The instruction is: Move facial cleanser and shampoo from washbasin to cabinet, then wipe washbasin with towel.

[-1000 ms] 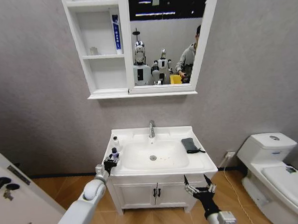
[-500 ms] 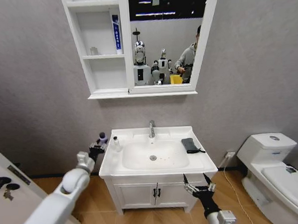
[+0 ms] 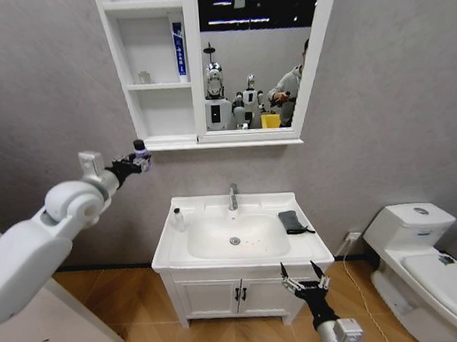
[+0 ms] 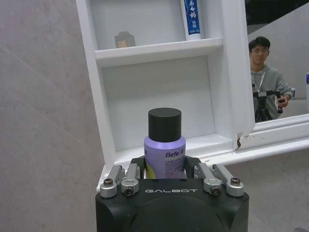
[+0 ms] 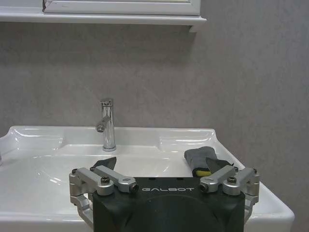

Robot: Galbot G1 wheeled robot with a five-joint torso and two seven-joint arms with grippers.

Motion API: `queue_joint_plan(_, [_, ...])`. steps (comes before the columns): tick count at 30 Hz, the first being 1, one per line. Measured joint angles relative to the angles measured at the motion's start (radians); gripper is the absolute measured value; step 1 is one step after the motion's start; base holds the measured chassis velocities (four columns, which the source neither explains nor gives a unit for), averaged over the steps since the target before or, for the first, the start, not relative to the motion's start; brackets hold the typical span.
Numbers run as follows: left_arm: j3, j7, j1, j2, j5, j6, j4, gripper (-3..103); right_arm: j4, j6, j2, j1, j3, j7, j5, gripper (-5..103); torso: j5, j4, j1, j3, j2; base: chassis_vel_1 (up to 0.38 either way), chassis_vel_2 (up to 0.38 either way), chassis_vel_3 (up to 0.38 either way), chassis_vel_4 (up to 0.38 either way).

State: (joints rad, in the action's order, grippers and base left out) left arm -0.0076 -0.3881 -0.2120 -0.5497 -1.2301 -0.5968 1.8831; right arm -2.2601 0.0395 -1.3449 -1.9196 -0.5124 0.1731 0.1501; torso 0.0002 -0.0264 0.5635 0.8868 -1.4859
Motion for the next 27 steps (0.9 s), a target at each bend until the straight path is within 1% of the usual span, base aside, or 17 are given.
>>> queue_joint_plan(2, [0.093, -0.037, 0.153, -0.044, -0.067, -0.045, -0.087, 43, 0.002, 0.002, -0.003, 0.004, 0.002, 0.0, 0.0, 100, -0.0004, 0.0, 0.0, 0.0, 0.0, 0.0, 0.0, 0.0, 0.0])
queue_joint_plan(4, [0.112, -0.041, 0.184, -0.055, -0.076, -0.054, -0.108, 43, 0.003, 0.002, -0.004, 0.005, 0.002, 0.0, 0.0, 100, -0.0002, 0.0, 0.0, 0.0, 0.0, 0.0, 0.0, 0.0, 0.0])
queue_joint_plan(5, [0.187, -0.05, 0.296, -0.097, -0.092, -0.087, -0.195, 43, 0.006, 0.004, -0.005, 0.011, 0.002, 0.0, 0.001, 100, -0.0001, 0.0, 0.0, 0.0, 0.0, 0.0, 0.0, 0.0, 0.0])
queue_joint_plan(6, [0.226, -0.051, 0.345, -0.118, -0.094, -0.101, -0.239, 43, 0.007, 0.005, -0.005, 0.013, 0.002, 0.0, 0.004, 100, 0.0, -0.0001, 0.0, 0.0, 0.0, 0.0, 0.0, 0.0, 0.0])
queue_joint_plan(7, [0.226, -0.051, 0.345, -0.118, -0.094, -0.101, -0.239, 43, 0.007, 0.005, -0.005, 0.013, 0.002, 0.0, 0.004, 100, 0.0, -0.0001, 0.0, 0.0, 0.0, 0.0, 0.0, 0.0, 0.0])
queue_joint_plan(8, [0.276, -0.049, 0.403, -0.149, -0.093, -0.112, -0.295, 43, 0.008, 0.006, -0.004, 0.016, 0.0, -0.001, 0.01, 100, -0.0001, 0.0, 0.0, 0.0, 0.0, 0.0, 0.0, 0.0, 0.0])
queue_joint_plan(9, [0.276, -0.049, 0.403, -0.149, -0.093, -0.112, -0.295, 43, 0.008, 0.006, -0.004, 0.016, 0.0, -0.001, 0.01, 100, -0.0001, 0.0, 0.0, 0.0, 0.0, 0.0, 0.0, 0.0, 0.0])
queue_joint_plan(11, [0.342, -0.045, 0.482, -0.205, -0.084, -0.122, -0.389, 43, 0.014, 0.01, -0.002, 0.023, -0.006, -0.001, 0.017, 100, 0.0, -0.0001, 0.0, 0.0, 0.0, 0.0, 0.0, 0.0, 0.0])
queue_joint_plan(12, [0.342, -0.045, 0.482, -0.205, -0.084, -0.122, -0.389, 43, 0.014, 0.01, -0.002, 0.023, -0.006, -0.001, 0.017, 100, 0.0, -0.0001, 0.0, 0.0, 0.0, 0.0, 0.0, 0.0, 0.0])
queue_joint_plan(14, [0.382, -0.033, 0.534, -0.265, -0.07, -0.125, -0.476, 43, 0.02, 0.012, -0.002, 0.029, -0.009, -0.001, 0.026, 100, -0.0001, 0.0002, 0.0, 0.0, 0.0, 0.0, 0.0, 0.0, 0.0])
queue_joint_plan(15, [0.382, -0.033, 0.534, -0.265, -0.07, -0.125, -0.476, 43, 0.02, 0.012, -0.002, 0.029, -0.009, -0.001, 0.026, 100, -0.0001, 0.0002, 0.0, 0.0, 0.0, 0.0, 0.0, 0.0, 0.0])
queue_joint_plan(17, [0.403, -0.024, 0.565, -0.324, -0.051, -0.128, -0.566, 43, 0.027, 0.013, 0.0, 0.033, -0.009, -0.001, 0.029, 100, 0.0, 0.0, 0.0, 0.0, 0.0, 0.0, 0.0, 0.0, 0.0])
queue_joint_plan(18, [0.403, -0.024, 0.565, -0.324, -0.051, -0.128, -0.566, 43, 0.027, 0.013, 0.0, 0.033, -0.009, -0.001, 0.029, 100, 0.0, 0.0, 0.0, 0.0, 0.0, 0.0, 0.0, 0.0, 0.0])
queue_joint_plan(20, [0.419, -0.01, 0.592, -0.379, -0.022, -0.128, -0.659, 43, 0.03, 0.013, 0.004, 0.036, -0.009, -0.001, 0.032, 100, -0.0001, -0.0001, 0.0, 0.0, 0.0, 0.0, 0.0, 0.0, 0.0])
queue_joint_plan(21, [0.419, -0.01, 0.592, -0.379, -0.022, -0.128, -0.659, 43, 0.03, 0.013, 0.004, 0.036, -0.009, -0.001, 0.032, 100, -0.0001, -0.0001, 0.0, 0.0, 0.0, 0.0, 0.0, 0.0, 0.0])
queue_joint_plan(25, [0.426, 0.01, 0.625, -0.455, 0.023, -0.123, -0.779, 43, 0.035, 0.013, 0.012, 0.042, -0.012, -0.001, 0.042, 100, -0.0001, 0.0001, 0.0, 0.0, 0.0, 0.0, 0.0, 0.0, 0.0])
queue_joint_plan(27, [0.424, 0.015, 0.629, -0.468, 0.037, -0.119, -0.801, 43, 0.036, 0.013, 0.012, 0.043, -0.013, -0.001, 0.043, 100, -0.0001, -0.0001, 0.0, 0.0, 0.0, 0.0, 0.0, 0.0, 0.0])
